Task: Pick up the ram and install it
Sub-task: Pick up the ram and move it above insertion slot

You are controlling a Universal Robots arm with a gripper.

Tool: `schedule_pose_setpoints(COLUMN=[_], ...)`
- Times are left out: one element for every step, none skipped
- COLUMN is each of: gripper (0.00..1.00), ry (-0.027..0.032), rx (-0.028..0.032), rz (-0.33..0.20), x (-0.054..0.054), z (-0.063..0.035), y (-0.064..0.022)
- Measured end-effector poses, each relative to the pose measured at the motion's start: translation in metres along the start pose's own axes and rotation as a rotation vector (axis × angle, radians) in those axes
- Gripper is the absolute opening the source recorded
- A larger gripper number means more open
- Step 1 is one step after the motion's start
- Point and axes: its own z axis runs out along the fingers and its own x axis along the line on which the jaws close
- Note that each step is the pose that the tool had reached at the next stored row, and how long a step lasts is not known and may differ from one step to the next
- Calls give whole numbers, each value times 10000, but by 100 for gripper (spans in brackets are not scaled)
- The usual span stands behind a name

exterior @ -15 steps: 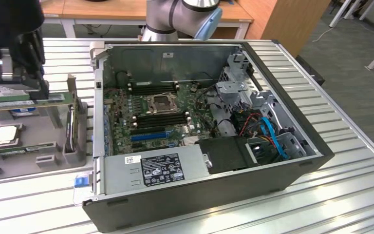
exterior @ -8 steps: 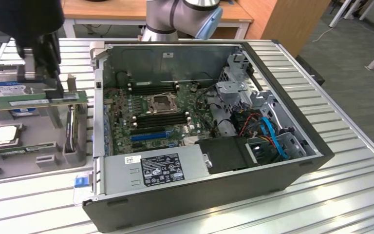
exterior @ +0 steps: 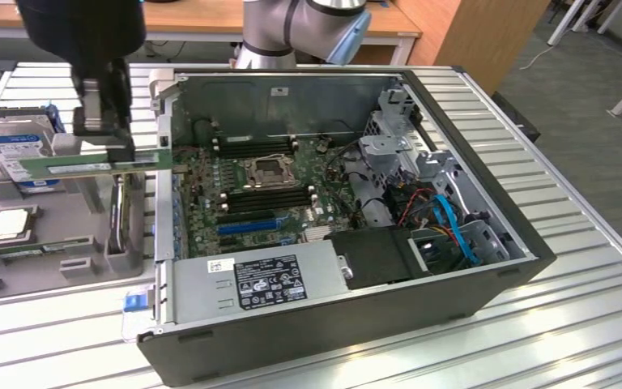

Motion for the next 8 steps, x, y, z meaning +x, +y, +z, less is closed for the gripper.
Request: schedule_pose_setpoints(gripper=[12,12,12,12,12,12,12,12], ry=[1,0,-1,-1,0,0,-1,0], rx=[-3,-5,-6,-8,-10,-13,-15,-17], rz=[0,-1,0,1,1,1,1,0], x=[-1,-1,-2,-3,-4,-4,-5,-5], z=[-2,-4,-5,-6,-8,-10,-12,-14], y=[-31,-63,-97,-128,-159,-190,-221,-254])
